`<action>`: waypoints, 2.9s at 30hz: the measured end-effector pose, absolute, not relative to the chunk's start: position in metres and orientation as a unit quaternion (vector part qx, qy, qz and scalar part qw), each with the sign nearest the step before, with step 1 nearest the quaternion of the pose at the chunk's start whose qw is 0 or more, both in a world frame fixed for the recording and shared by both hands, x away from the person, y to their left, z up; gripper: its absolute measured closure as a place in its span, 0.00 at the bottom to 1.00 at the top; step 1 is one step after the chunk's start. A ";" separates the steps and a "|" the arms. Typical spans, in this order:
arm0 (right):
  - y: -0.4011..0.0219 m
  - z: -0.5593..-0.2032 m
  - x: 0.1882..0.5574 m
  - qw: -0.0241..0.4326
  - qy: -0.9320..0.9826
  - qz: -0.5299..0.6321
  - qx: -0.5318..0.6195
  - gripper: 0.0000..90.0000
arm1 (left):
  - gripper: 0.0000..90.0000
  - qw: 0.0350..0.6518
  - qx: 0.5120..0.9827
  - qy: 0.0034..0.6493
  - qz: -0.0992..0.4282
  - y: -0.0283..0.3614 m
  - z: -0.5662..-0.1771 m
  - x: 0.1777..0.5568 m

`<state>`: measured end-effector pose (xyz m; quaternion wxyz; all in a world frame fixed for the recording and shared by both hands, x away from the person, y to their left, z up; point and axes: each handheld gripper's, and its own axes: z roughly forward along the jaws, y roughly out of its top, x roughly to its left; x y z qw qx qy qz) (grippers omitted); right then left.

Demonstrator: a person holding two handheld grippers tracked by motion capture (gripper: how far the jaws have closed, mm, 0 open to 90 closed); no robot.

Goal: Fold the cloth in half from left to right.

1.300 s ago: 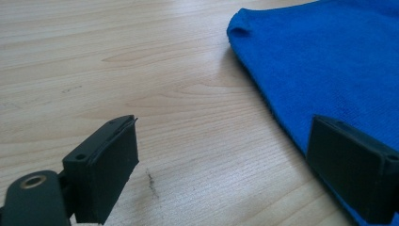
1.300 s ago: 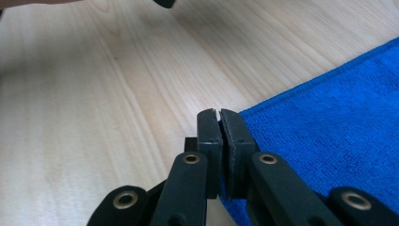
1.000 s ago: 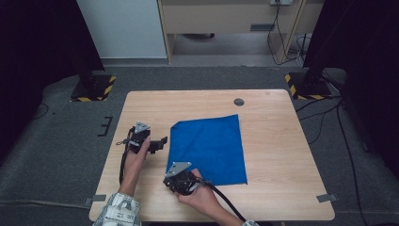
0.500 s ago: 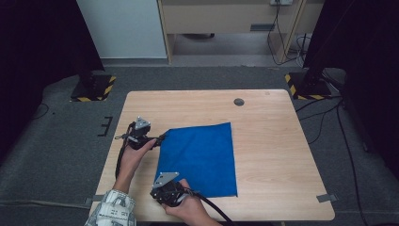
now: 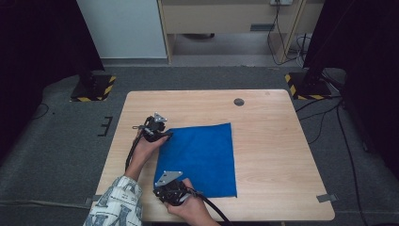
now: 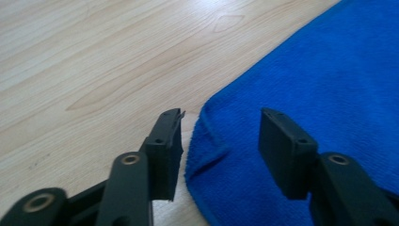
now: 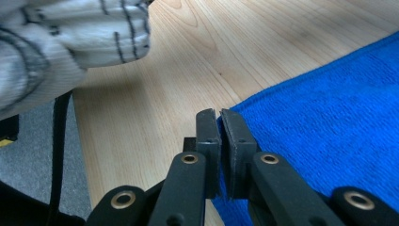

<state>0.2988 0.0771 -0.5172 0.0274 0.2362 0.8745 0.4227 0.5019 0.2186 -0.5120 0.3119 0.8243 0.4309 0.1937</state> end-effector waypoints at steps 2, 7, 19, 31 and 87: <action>0.075 -0.518 0.297 0.026 0.875 0.422 0.237 0.96 | 0.60 0.313 0.825 0.431 0.189 0.220 -0.515 0.503; 0.072 -0.519 0.297 0.025 0.876 0.420 0.235 0.96 | 0.63 0.307 0.827 0.434 0.184 0.221 -0.522 0.505; 0.064 -0.519 0.295 0.025 0.875 0.419 0.240 0.96 | 0.85 0.328 0.806 0.459 0.180 0.232 -0.525 0.512; 0.064 -0.517 0.294 0.035 0.873 0.422 0.241 0.97 | 0.97 0.378 0.777 0.472 0.175 0.234 -0.506 0.512; 0.013 -0.481 0.290 0.092 0.846 0.458 0.255 0.98 | 0.98 0.400 0.761 0.482 0.171 0.178 -0.468 0.524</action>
